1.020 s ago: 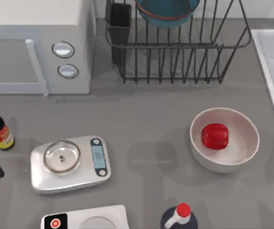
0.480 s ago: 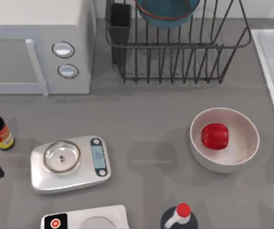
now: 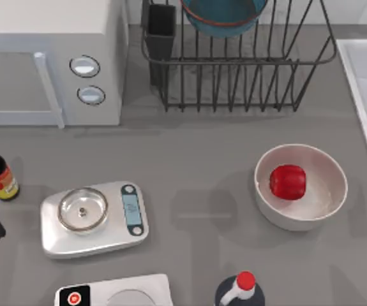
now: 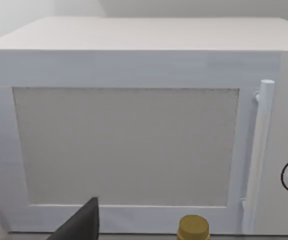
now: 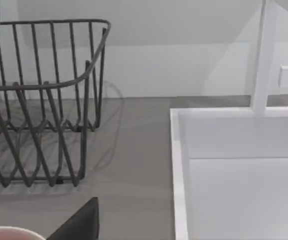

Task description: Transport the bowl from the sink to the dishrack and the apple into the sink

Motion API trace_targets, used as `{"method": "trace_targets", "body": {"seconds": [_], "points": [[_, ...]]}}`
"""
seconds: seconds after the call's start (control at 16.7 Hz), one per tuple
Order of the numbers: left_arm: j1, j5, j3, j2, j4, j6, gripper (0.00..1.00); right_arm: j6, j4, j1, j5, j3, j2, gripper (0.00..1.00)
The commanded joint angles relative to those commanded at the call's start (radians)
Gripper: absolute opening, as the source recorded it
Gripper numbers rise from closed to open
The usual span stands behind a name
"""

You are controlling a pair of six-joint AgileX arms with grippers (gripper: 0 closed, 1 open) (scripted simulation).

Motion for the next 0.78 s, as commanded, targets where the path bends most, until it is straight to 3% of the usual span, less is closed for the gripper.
{"method": "trace_targets", "body": {"seconds": [0.78], "points": [[0.0, 0.0, 0.0, 0.0, 0.0, 0.0, 1.0, 0.293, -0.709, 0.28, 0.002, 0.98, 1.22, 1.0]]}}
